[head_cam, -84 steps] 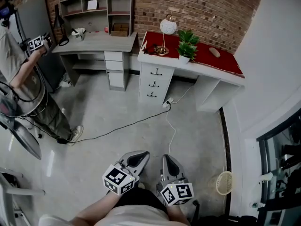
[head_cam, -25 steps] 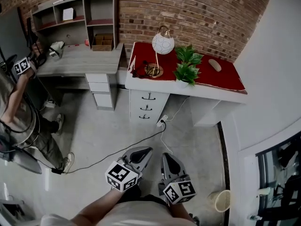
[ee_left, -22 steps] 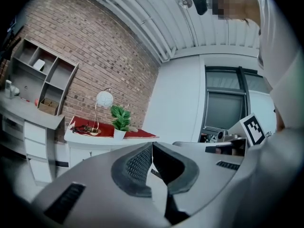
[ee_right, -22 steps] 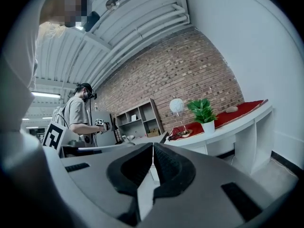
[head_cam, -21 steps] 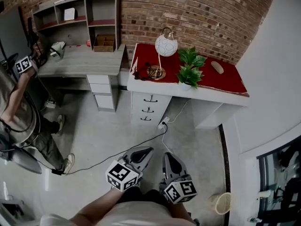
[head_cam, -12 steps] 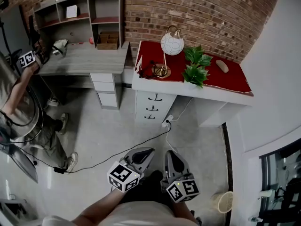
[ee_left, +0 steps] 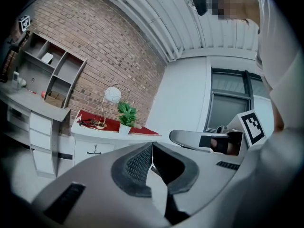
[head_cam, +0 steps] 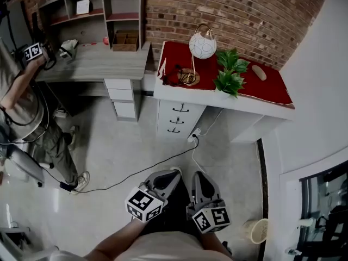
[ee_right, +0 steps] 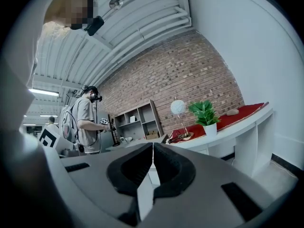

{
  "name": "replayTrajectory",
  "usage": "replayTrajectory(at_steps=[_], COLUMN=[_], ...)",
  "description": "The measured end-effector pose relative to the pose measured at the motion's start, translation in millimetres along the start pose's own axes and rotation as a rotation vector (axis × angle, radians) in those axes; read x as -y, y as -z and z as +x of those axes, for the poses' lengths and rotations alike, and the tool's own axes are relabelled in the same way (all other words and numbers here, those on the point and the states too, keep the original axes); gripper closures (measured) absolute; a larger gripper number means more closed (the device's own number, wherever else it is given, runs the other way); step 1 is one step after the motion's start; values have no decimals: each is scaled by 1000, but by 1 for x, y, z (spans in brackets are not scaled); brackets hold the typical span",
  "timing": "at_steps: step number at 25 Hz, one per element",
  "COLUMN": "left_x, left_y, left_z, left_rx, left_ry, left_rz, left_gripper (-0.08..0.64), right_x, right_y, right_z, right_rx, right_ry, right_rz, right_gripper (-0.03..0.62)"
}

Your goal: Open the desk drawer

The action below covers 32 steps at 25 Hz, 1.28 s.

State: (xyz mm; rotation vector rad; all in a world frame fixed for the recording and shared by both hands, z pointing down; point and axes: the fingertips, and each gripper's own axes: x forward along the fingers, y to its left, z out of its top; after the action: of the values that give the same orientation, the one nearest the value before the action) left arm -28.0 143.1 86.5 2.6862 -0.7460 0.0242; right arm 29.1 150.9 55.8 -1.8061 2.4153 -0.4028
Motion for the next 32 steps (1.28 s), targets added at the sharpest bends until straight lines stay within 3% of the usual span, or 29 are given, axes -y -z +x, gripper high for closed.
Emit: replayTrajectory(at_steps=[16, 32], left_x=[-48, -112], left_y=[-13, -42], left_z=[44, 130], left_rx=[-17, -14], left_ry=[-67, -104], left_rz=[1, 16], left_gripper=[549, 549], right_x=[44, 115], right_y=[-11, -32], right_z=[63, 146], right_rx=[-7, -6], right_ry=[-26, -37], right_rz=[22, 35], right_gripper=[575, 575])
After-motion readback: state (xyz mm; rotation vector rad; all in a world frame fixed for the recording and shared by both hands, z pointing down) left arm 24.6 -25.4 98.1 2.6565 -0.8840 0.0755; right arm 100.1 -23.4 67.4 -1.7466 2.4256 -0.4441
